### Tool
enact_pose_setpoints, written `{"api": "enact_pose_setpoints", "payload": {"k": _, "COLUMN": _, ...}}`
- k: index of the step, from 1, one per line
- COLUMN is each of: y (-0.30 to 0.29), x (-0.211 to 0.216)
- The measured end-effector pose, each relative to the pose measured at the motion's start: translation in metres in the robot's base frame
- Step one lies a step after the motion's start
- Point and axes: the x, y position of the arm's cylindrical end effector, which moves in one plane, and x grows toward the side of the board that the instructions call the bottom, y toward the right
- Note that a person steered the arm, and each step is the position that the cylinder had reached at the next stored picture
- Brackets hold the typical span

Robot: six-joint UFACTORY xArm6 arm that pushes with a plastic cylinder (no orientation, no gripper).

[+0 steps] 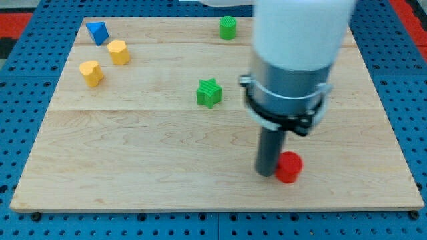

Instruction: Move the green star to the bottom center

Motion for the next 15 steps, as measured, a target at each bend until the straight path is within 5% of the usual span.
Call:
{"api": "enact_pose_setpoints", "payload": {"k": 1, "y": 0.048, "x": -0.001}}
{"api": "enact_pose_setpoints", "payload": {"k": 2, "y": 0.018, "x": -0.025}}
{"api": "enact_pose_setpoints", "payload": {"k": 5, "y": -0.04, "x": -0.196}}
{"api": "enact_pose_setpoints", "payload": {"k": 6, "y": -0.083, "x": -0.213}}
{"api": "enact_pose_setpoints", "payload": {"k": 11, "y": -0.135, "x": -0.115}}
{"api": "enact_pose_setpoints", "payload": {"k": 13, "y": -0.115, "x": -0.072}}
{"api": "enact_pose_setpoints", "payload": {"k": 15, "y": -0.052, "x": -0.074}}
